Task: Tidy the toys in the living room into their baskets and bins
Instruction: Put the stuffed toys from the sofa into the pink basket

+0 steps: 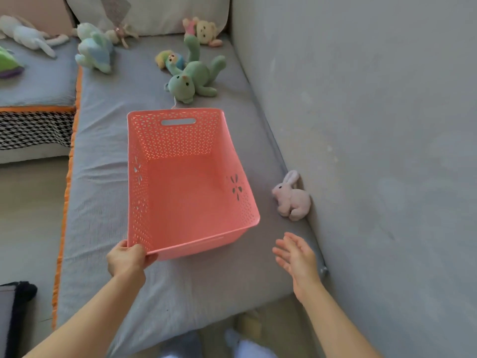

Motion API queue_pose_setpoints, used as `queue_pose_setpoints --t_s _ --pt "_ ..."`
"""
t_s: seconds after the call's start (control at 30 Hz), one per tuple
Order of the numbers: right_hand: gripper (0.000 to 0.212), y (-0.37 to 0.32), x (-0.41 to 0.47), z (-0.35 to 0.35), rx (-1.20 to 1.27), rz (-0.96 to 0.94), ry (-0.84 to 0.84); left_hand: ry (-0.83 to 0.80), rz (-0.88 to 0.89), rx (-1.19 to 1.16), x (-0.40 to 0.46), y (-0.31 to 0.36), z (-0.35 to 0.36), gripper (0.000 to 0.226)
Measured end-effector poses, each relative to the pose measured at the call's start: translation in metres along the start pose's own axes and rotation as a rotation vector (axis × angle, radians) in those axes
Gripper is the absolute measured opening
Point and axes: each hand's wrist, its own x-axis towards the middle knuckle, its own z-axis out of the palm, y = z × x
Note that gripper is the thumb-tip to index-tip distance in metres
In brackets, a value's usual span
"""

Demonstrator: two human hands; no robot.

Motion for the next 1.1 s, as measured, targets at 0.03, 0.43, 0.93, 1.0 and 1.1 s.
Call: queue_pose_setpoints --t_s 0.03,0.43,0.93,1.0,1.1 --pt "0.015 -0.003 0.009 0.0 -0.015 0.006 -0.003 -0.012 -0.014 -0.004 0.002 0.002 0.008 0.034" --pt "0.048 -0.046 0.198 -0.011 -0.868 -0.215 -0.185 -0.02 -0.01 0.014 -0.02 -0.023 0.065 0.018" --pt "0.091 -0.025 0.295 -0.005 -2.013 -0.55 -0.19 0.207 0.045 0.149 0.0 -0.037 0.079 0.035" --pt "0.096 -0.026 0.292 -0.008 -2.056 -0.524 -0.184 0.227 0.034 0.138 0.002 -0.038 0.078 0.029" --pt "0.088 -0.033 0.272 -0.011 -1.808 -0.423 -0.183 0.221 0.031 0.117 0.003 -0.038 0.079 0.026"
